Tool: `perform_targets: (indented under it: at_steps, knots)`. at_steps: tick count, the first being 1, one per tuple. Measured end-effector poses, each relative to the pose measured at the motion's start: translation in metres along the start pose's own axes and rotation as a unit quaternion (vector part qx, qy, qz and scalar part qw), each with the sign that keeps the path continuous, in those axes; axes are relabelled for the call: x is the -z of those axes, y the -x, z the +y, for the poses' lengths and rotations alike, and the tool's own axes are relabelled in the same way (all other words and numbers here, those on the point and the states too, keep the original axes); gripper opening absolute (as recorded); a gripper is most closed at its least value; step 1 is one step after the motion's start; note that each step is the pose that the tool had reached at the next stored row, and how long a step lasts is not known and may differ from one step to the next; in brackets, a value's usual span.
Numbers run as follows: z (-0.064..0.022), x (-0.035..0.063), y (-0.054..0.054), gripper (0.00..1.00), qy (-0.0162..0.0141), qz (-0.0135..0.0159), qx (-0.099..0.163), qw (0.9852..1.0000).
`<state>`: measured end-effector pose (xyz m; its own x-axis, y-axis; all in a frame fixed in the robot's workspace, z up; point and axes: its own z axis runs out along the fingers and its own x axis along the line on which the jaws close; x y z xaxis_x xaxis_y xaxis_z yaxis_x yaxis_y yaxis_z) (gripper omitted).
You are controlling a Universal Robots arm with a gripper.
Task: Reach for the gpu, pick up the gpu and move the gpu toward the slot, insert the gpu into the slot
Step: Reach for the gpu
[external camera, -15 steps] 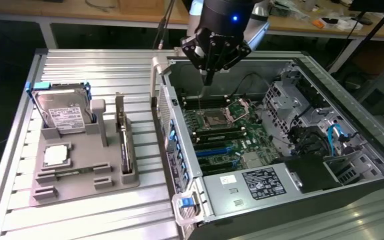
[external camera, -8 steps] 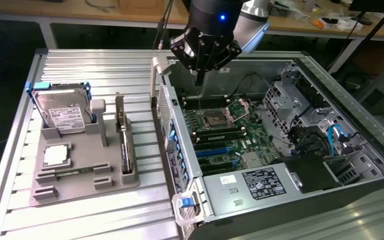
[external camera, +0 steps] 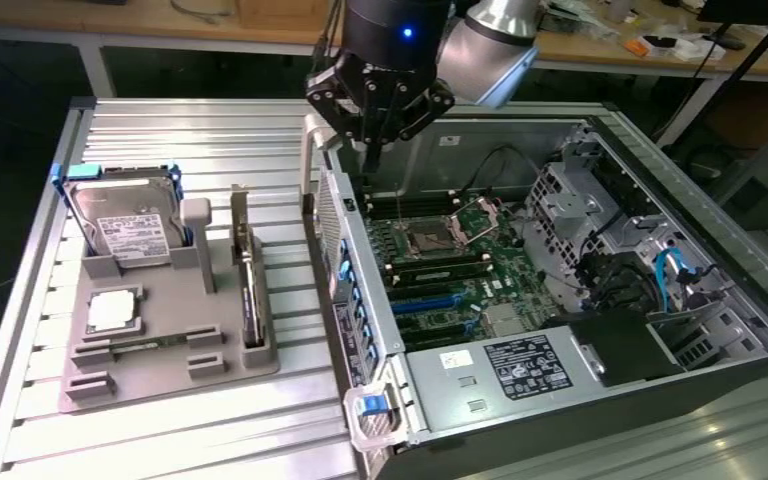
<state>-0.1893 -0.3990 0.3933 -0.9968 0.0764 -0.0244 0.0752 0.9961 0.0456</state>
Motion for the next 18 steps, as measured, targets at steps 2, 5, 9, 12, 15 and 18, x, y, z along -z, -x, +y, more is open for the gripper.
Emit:
perform_targets:
  at_steps: [2,5,9,12,15,18]
  knots:
    - [-0.0011,0.0003,-0.011,0.11,0.0004,0.0001,0.000,1.0000]
    - [-0.0021,0.0007,-0.021,0.11,0.0006,0.0001,0.000,1.0000]
    - [-0.0040,0.0013,-0.041,0.11,0.0010,0.0002,0.000,1.0000]
    - [-0.0053,0.0015,-0.052,0.11,0.0014,0.0001,0.000,1.0000]
    - [-0.0068,0.0020,-0.067,0.11,0.0016,0.0002,0.000,1.0000]
    - [-0.0082,0.0023,-0.080,0.11,0.0019,0.0001,0.000,1.0000]
